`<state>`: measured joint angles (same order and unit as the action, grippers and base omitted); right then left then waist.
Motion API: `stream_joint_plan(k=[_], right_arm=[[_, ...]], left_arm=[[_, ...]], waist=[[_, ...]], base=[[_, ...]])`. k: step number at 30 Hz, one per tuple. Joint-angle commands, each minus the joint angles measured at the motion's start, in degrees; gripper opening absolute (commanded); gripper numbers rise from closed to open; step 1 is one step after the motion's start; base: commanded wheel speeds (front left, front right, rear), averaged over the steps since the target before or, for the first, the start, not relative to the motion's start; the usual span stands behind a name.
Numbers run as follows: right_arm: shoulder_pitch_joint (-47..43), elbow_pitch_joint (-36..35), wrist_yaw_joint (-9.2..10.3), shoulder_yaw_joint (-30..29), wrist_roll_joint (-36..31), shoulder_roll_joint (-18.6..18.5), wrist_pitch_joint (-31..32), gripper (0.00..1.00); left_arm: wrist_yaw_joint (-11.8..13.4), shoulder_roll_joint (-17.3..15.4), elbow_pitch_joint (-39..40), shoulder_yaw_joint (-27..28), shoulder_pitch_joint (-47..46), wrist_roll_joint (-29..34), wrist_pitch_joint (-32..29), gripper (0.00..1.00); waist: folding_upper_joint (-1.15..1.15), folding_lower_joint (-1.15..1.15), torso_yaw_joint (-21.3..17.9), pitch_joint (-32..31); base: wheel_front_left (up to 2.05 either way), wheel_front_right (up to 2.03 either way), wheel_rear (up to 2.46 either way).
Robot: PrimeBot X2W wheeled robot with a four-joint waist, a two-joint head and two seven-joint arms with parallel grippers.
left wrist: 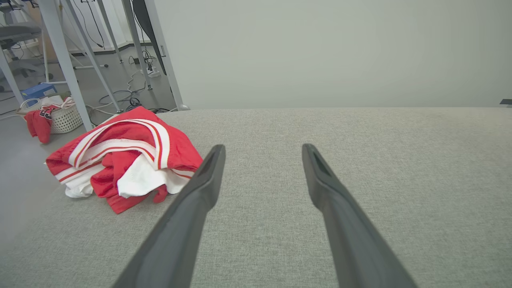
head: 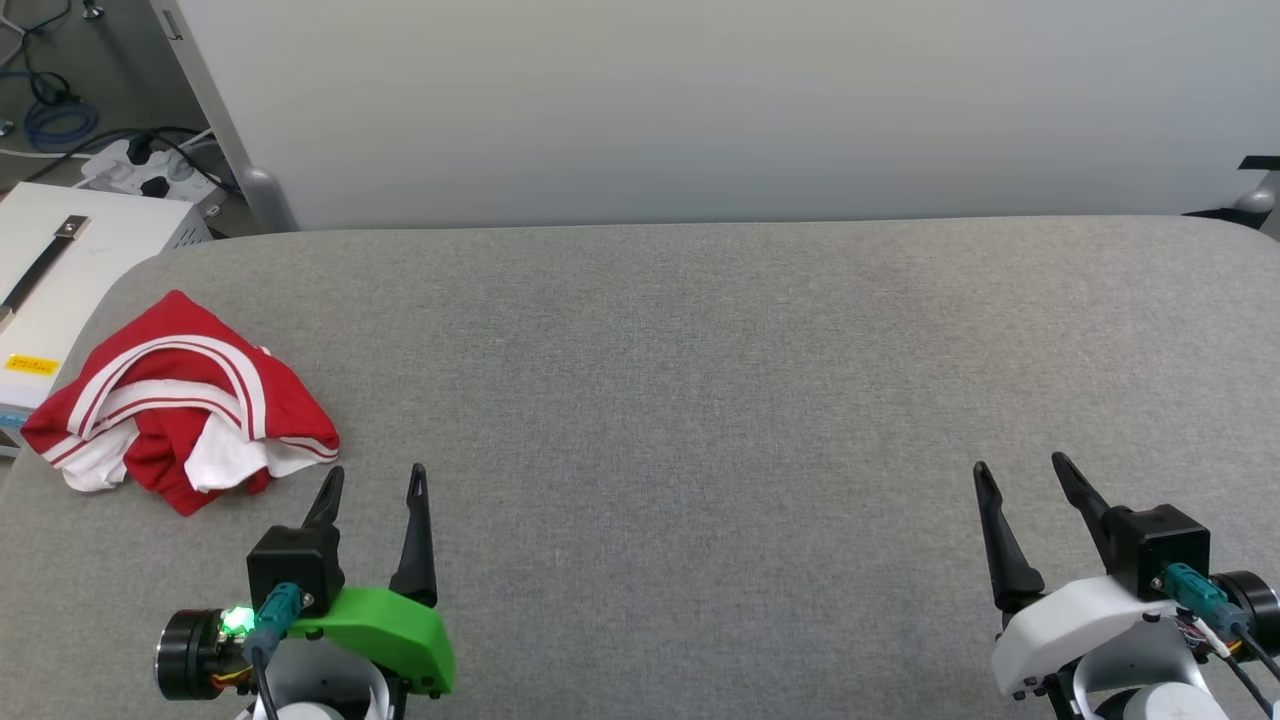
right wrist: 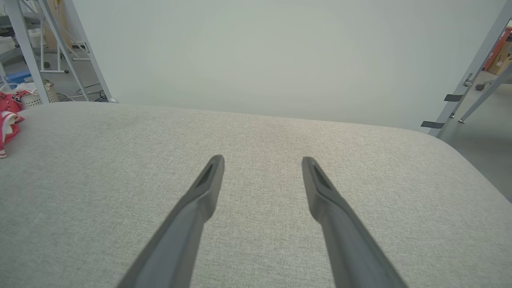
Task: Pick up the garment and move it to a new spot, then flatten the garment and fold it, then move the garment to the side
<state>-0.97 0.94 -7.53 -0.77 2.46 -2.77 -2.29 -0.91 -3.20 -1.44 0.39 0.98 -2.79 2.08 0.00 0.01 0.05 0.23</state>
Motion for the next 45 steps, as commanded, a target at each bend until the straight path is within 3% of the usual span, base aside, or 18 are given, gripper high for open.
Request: stream_joint_plan(k=[1,45], right_arm=[[0.2,0.2,0.01,-0.2,0.9,0.0,-0.6,1.00],[0.2,2.5,0.02,-1.1,4.1,-0.1,-5.9,1.00]], left_arm=[[-0.4,0.1,-0.4,0.3,0.2,-0.8,0.6,1.00],[-3.2,0.2,-3.9,0.7,0.8,-5.7,6.0,1.00]], waist=[[0.00,-0.01,0.0,0.0],[0.00,-0.01,0.4,0.6]], base=[[0.00,0.00,0.00],[0.00,0.00,0.00]])
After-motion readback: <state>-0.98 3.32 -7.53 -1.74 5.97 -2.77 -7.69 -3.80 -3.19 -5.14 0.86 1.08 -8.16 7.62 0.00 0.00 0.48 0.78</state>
